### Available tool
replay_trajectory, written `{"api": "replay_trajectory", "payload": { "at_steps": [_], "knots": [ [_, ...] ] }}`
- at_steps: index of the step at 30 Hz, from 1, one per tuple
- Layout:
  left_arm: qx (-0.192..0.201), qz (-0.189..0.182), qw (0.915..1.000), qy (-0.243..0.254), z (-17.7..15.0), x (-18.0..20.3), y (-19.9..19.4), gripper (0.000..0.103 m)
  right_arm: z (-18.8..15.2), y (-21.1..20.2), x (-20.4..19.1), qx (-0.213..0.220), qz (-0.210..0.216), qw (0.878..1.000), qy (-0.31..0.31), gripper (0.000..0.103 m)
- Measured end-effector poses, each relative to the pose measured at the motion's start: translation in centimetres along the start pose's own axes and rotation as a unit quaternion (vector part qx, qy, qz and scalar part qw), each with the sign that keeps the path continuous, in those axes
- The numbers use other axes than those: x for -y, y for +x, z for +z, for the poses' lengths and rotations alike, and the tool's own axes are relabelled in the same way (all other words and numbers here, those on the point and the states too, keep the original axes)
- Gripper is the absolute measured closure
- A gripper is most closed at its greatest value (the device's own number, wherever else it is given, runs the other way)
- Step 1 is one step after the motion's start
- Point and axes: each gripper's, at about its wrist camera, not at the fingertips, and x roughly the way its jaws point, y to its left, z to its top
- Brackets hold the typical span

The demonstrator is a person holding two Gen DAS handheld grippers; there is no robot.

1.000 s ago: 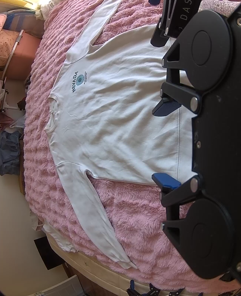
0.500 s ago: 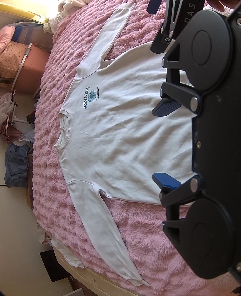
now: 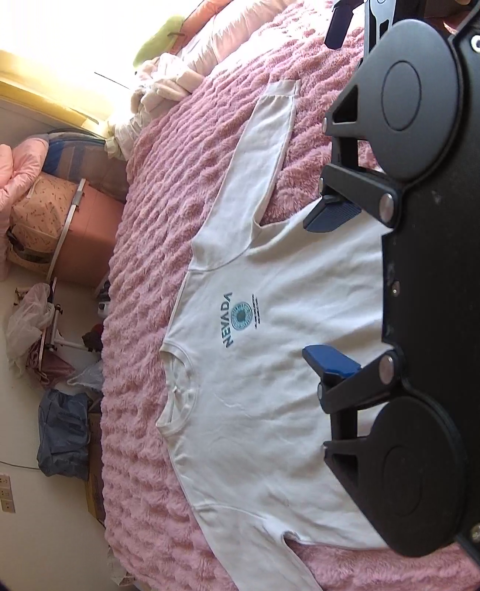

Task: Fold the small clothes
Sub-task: 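Move the right tool to the sweatshirt sleeve cuff and close on it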

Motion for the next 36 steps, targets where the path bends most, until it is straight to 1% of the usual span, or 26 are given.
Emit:
{"api": "replay_trajectory", "payload": {
  "at_steps": [2,4,6,8,9,12,14,15,16,17,18,21,24,26,28,30,33,34,36],
  "knots": [
    [-0.002,-0.018,0.9998,-0.004,0.9,0.6,2.2,0.032,0.1,1.5,2.1,-0.006,-0.039,0.999,0.010,0.001],
    [-0.005,-0.032,0.9995,-0.008,2.0,1.5,4.8,0.032,0.2,2.8,4.2,0.004,-0.065,0.998,0.014,0.001],
    [-0.008,-0.042,0.9990,-0.013,3.1,2.5,7.9,0.032,0.3,4.2,6.7,0.008,-0.064,0.997,0.041,0.001],
    [-0.006,-0.049,0.9986,-0.018,3.9,3.4,11.0,0.032,0.1,5.9,9.4,0.016,-0.059,0.995,0.085,0.001],
    [-0.004,-0.054,0.9983,-0.021,4.2,3.8,12.3,0.032,0.0,6.7,10.7,0.024,-0.064,0.992,0.104,0.001],
    [0.001,-0.073,0.9968,-0.032,5.1,4.9,16.5,0.032,-0.5,9.0,14.0,0.049,-0.103,0.983,0.142,0.004],
    [-0.003,-0.083,0.9958,-0.039,5.6,6.1,20.0,0.032,-0.8,10.9,16.4,0.061,-0.135,0.976,0.157,0.010],
    [-0.004,-0.086,0.9955,-0.039,5.7,6.6,21.3,0.032,-0.9,11.8,17.3,0.058,-0.147,0.974,0.164,0.020],
    [-0.006,-0.088,0.9954,-0.037,5.8,7.1,22.8,0.032,-1.1,13.0,18.8,0.057,-0.153,0.971,0.175,0.033],
    [-0.009,-0.088,0.9954,-0.036,5.7,7.6,24.1,0.032,-1.3,14.0,20.1,0.055,-0.150,0.970,0.186,0.037],
    [-0.011,-0.090,0.9953,-0.033,5.7,8.1,25.2,0.032,-1.5,15.2,21.4,0.050,-0.147,0.967,0.201,0.039],
    [-0.018,-0.095,0.9949,-0.029,5.7,9.4,28.3,0.032,-2.5,17.7,24.2,0.051,-0.141,0.959,0.240,0.039],
    [-0.029,-0.093,0.9950,-0.021,5.3,10.6,30.7,0.032,-3.3,19.6,26.2,0.073,-0.135,0.951,0.270,0.039],
    [-0.037,-0.089,0.9953,-0.013,4.9,11.3,32.2,0.032,-3.8,20.6,27.1,0.073,-0.120,0.945,0.296,0.039],
    [-0.045,-0.084,0.9954,-0.006,4.5,11.8,33.5,0.032,-4.2,22.0,28.1,0.063,-0.099,0.937,0.329,0.040],
    [-0.046,-0.081,0.9956,0.001,4.2,12.2,34.3,0.032,-4.6,23.0,29.0,0.056,-0.096,0.925,0.362,0.040],
    [-0.044,-0.077,0.9960,0.007,3.9,12.6,34.7,0.032,-5.1,24.1,30.1,0.055,-0.086,0.911,0.399,0.040],
    [-0.045,-0.076,0.9961,0.008,3.9,12.6,34.7,0.032,-5.2,24.5,30.5,0.056,-0.086,0.905,0.413,0.040],
    [-0.046,-0.073,0.9962,0.013,3.7,12.7,34.4,0.032,-5.2,25.0,31.0,0.067,-0.084,0.900,0.423,0.040]
  ]
}}
